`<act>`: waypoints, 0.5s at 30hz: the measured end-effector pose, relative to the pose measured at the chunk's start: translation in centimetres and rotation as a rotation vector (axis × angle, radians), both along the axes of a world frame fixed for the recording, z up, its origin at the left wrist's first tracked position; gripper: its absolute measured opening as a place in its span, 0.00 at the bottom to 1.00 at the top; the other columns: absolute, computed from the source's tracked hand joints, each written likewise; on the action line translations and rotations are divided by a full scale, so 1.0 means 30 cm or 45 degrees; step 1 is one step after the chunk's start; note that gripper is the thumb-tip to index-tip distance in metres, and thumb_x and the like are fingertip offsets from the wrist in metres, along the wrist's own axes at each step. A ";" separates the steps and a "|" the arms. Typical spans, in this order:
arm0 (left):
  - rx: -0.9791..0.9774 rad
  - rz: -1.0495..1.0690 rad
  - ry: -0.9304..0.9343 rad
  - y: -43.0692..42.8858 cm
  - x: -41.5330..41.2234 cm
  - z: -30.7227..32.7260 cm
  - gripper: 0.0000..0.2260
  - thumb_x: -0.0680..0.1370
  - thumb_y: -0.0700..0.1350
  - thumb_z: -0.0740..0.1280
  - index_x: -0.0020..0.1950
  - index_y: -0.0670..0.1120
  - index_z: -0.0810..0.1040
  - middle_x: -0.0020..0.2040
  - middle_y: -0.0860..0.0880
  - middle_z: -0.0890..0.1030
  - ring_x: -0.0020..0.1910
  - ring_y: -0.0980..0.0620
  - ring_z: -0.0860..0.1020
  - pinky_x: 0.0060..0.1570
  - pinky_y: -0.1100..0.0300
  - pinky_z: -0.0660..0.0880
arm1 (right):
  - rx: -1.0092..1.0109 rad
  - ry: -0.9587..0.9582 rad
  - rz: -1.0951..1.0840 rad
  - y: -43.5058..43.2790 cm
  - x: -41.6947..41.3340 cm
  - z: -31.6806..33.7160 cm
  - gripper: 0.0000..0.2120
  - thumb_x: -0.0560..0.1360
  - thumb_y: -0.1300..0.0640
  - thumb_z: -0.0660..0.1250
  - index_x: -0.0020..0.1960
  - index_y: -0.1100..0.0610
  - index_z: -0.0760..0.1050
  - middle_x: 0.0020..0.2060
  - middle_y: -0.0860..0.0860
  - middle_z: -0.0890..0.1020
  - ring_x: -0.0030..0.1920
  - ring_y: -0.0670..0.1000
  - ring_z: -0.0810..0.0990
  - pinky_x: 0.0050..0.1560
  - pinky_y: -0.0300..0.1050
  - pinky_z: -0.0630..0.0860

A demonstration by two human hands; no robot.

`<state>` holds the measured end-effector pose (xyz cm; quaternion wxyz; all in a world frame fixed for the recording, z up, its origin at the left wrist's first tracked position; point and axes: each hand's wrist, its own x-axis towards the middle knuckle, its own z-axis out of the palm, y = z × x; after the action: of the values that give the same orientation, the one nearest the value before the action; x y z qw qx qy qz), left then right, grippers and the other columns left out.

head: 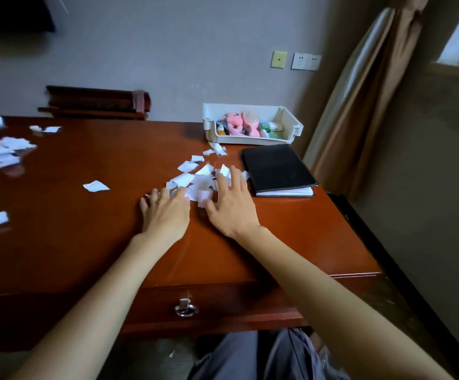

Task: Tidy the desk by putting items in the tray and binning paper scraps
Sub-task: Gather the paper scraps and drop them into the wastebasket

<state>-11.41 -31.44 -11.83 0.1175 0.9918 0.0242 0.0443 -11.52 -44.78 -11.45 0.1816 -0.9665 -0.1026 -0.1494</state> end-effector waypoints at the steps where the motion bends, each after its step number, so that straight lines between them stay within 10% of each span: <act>1: -0.020 0.029 -0.051 0.002 0.009 0.001 0.17 0.82 0.48 0.51 0.70 0.45 0.64 0.70 0.39 0.65 0.73 0.39 0.58 0.71 0.41 0.56 | 0.026 0.059 0.011 -0.001 0.025 0.002 0.29 0.79 0.49 0.55 0.75 0.60 0.54 0.76 0.63 0.48 0.77 0.61 0.44 0.76 0.52 0.44; 5: -0.198 -0.052 -0.053 0.008 0.055 0.005 0.21 0.82 0.50 0.52 0.74 0.45 0.56 0.75 0.42 0.52 0.77 0.39 0.46 0.73 0.43 0.52 | 0.039 0.272 -0.084 0.009 0.119 -0.005 0.30 0.80 0.43 0.49 0.77 0.51 0.44 0.76 0.60 0.38 0.76 0.60 0.36 0.75 0.56 0.38; 8: -0.068 -0.186 0.200 0.031 0.086 0.008 0.23 0.83 0.51 0.45 0.77 0.54 0.43 0.79 0.50 0.42 0.77 0.43 0.41 0.74 0.44 0.44 | -0.013 0.449 -0.067 0.017 0.153 -0.009 0.25 0.80 0.45 0.47 0.76 0.52 0.52 0.76 0.60 0.49 0.77 0.61 0.44 0.75 0.56 0.43; 15: 0.079 -0.041 -0.007 0.069 0.049 -0.003 0.20 0.82 0.51 0.52 0.73 0.48 0.62 0.71 0.43 0.64 0.71 0.42 0.63 0.69 0.47 0.61 | 0.042 0.239 0.086 -0.007 0.086 0.004 0.15 0.78 0.56 0.56 0.62 0.60 0.70 0.61 0.58 0.73 0.62 0.59 0.70 0.62 0.47 0.66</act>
<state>-9.94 -29.37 -11.93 0.0873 0.9951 0.0064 0.0459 -8.93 -45.01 -11.34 0.2111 -0.9692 -0.1152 -0.0536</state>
